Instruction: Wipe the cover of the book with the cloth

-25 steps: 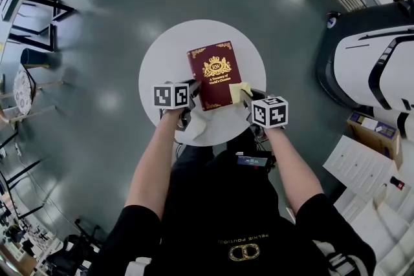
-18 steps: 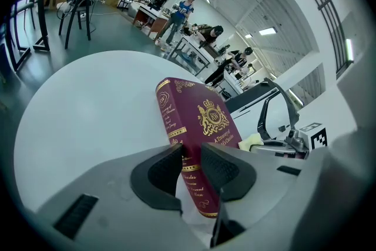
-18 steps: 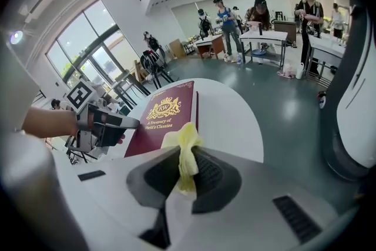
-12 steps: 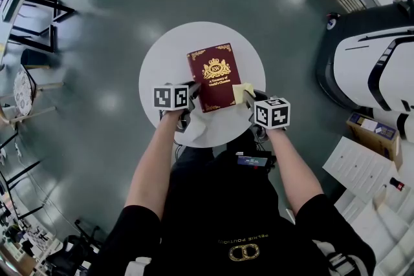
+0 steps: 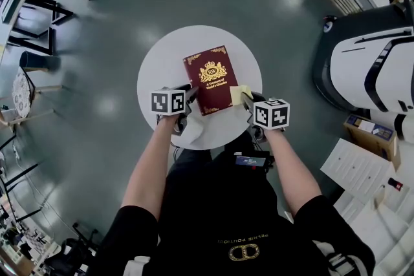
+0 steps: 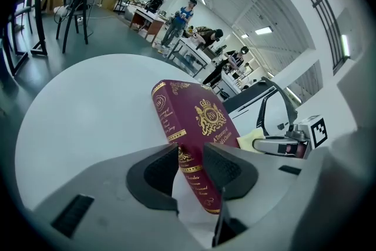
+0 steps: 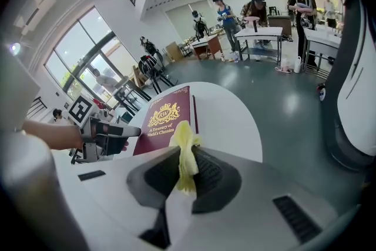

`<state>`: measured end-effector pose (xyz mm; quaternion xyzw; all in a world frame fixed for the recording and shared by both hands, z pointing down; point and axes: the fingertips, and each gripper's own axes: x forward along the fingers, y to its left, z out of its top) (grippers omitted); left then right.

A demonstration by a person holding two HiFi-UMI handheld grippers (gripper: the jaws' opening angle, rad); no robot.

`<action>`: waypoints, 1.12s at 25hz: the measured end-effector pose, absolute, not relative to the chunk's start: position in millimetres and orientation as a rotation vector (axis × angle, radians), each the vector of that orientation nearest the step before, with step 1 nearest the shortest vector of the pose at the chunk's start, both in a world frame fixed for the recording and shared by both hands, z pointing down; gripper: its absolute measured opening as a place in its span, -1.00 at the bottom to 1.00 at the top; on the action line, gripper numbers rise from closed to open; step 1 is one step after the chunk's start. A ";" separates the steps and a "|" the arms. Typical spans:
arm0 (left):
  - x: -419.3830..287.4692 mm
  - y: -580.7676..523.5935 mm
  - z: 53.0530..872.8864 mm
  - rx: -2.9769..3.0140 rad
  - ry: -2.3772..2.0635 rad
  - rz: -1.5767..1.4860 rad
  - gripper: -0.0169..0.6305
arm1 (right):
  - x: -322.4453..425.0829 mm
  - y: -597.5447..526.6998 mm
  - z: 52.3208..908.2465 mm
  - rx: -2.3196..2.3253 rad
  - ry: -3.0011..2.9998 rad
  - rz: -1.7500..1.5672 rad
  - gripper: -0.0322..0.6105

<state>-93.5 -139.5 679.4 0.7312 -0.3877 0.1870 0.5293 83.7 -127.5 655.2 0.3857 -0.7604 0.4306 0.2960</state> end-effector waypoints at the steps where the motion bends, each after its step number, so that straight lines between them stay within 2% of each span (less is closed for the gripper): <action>1: -93.6 -138.5 678.3 1.750 -0.921 0.442 -0.54 | 83.2 -128.9 652.0 1.026 -2.033 1.148 -0.63; 19: -103.3 -146.0 578.6 1.984 -1.000 0.319 -0.53 | 30.2 -182.9 555.2 0.950 -2.308 0.919 -0.63; 22: -103.7 -142.8 556.1 2.051 -1.026 0.295 -0.64 | 19.6 -189.0 531.8 0.949 -2.364 0.863 -0.63; 24: -106.6 -140.5 541.1 2.087 -1.049 0.279 -0.82 | 12.8 -189.9 516.4 0.952 -2.391 0.832 -0.63; 28: -105.0 -136.9 521.6 2.153 -1.056 0.276 -0.91 | 9.3 -185.7 494.6 0.968 -2.412 0.785 -0.63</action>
